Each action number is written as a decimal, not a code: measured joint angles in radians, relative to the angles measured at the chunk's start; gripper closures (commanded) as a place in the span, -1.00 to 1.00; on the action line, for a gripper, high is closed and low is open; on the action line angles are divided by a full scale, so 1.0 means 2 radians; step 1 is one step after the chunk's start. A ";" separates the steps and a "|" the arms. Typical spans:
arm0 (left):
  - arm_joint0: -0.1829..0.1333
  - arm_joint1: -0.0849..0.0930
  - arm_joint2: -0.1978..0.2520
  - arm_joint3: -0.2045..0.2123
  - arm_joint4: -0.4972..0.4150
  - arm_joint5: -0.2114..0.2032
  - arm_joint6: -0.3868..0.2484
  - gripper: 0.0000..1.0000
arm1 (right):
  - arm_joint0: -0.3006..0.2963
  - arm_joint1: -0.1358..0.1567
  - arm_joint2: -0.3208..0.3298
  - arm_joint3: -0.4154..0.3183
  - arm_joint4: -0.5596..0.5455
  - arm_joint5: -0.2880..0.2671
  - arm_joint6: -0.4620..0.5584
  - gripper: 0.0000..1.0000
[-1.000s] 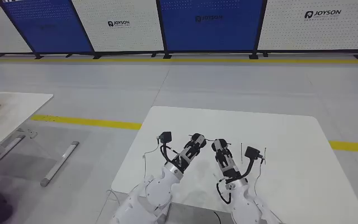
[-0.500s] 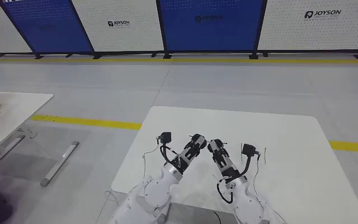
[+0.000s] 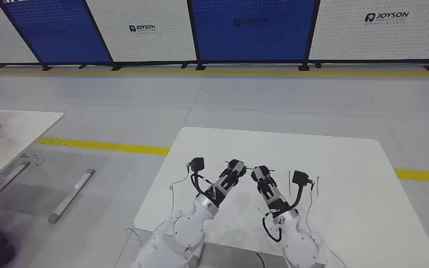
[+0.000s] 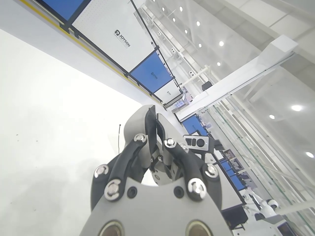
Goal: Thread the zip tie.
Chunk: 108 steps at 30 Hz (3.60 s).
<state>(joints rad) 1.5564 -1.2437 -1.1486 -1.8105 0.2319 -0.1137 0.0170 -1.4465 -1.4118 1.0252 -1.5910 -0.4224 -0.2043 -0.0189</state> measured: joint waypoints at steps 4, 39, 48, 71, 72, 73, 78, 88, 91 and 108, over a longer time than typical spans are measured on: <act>-0.002 -0.001 0.002 0.003 0.002 0.001 0.003 1.00 | -0.004 0.000 0.000 -0.007 -0.006 0.000 -0.001 0.86; -0.003 -0.001 0.005 0.002 0.016 -0.005 -0.008 1.00 | -0.010 0.002 0.010 -0.018 -0.008 0.002 0.016 0.24; -0.006 -0.002 0.007 0.005 0.019 -0.001 -0.001 1.00 | -0.016 0.003 0.016 -0.022 -0.009 0.000 0.005 0.46; -0.002 -0.003 0.010 -0.001 0.017 -0.008 0.000 1.00 | -0.017 0.003 0.019 -0.023 -0.013 -0.004 0.012 1.00; -0.002 -0.003 0.010 -0.002 0.017 -0.008 0.000 1.00 | -0.016 0.003 0.019 -0.022 -0.010 -0.006 0.017 1.00; -0.002 -0.003 0.010 -0.002 0.017 -0.008 0.000 1.00 | -0.014 0.004 0.019 -0.021 -0.006 -0.009 0.021 1.00; -0.001 -0.003 0.010 -0.001 0.014 -0.010 -0.002 1.00 | -0.011 0.004 0.021 -0.018 -0.002 -0.014 0.036 1.00; -0.005 -0.003 0.013 0.006 0.023 0.008 -0.007 1.00 | -0.014 0.004 0.019 -0.024 -0.031 0.001 0.012 1.00; -0.007 -0.004 0.014 0.007 0.024 0.011 -0.008 1.00 | -0.016 0.004 0.016 -0.026 -0.036 0.005 0.009 1.00; -0.004 -0.003 0.010 0.005 0.029 0.015 -0.012 0.60 | -0.017 0.003 0.014 -0.027 -0.038 0.008 0.004 1.00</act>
<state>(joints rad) 1.5488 -1.2492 -1.1287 -1.8007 0.2906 -0.0841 -0.0077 -1.4797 -1.4052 1.0529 -1.6454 -0.4993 -0.1882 -0.0103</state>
